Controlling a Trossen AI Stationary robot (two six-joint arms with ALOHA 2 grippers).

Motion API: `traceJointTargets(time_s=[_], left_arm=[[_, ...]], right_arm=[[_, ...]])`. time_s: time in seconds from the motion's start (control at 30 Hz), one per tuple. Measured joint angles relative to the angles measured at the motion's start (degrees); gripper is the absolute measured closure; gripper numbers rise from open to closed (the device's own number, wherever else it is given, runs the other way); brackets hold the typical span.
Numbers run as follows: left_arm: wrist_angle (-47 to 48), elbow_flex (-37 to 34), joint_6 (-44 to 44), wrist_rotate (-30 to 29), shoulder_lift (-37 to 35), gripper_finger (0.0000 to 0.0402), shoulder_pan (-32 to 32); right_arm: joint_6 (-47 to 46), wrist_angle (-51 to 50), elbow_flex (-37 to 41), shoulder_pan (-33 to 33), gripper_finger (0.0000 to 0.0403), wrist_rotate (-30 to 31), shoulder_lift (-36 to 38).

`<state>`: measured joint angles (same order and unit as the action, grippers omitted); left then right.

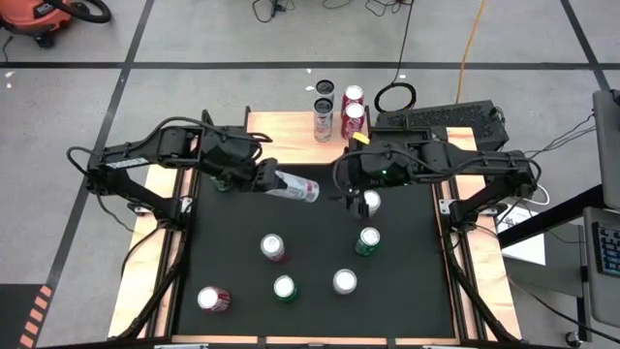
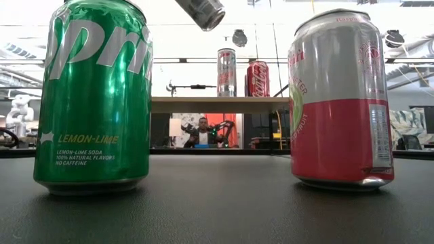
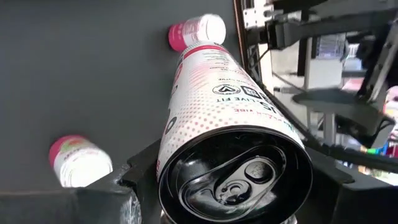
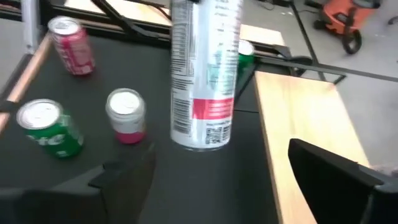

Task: Place canned beverage on shelf
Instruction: Put the white pink soda can aligned with the other white pink soda cans on the shelf

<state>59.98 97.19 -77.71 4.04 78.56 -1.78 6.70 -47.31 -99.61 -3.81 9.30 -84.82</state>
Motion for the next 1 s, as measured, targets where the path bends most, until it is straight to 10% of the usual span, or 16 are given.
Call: traceJointTargets(time_s=[1.0], left_arm=[[-11.1,0.0,0.1,-4.5,1.9,0.0146,-0.1]], right_arm=[[5.4,2.9,0.0,0.9,0.0052,6.2,-7.6]])
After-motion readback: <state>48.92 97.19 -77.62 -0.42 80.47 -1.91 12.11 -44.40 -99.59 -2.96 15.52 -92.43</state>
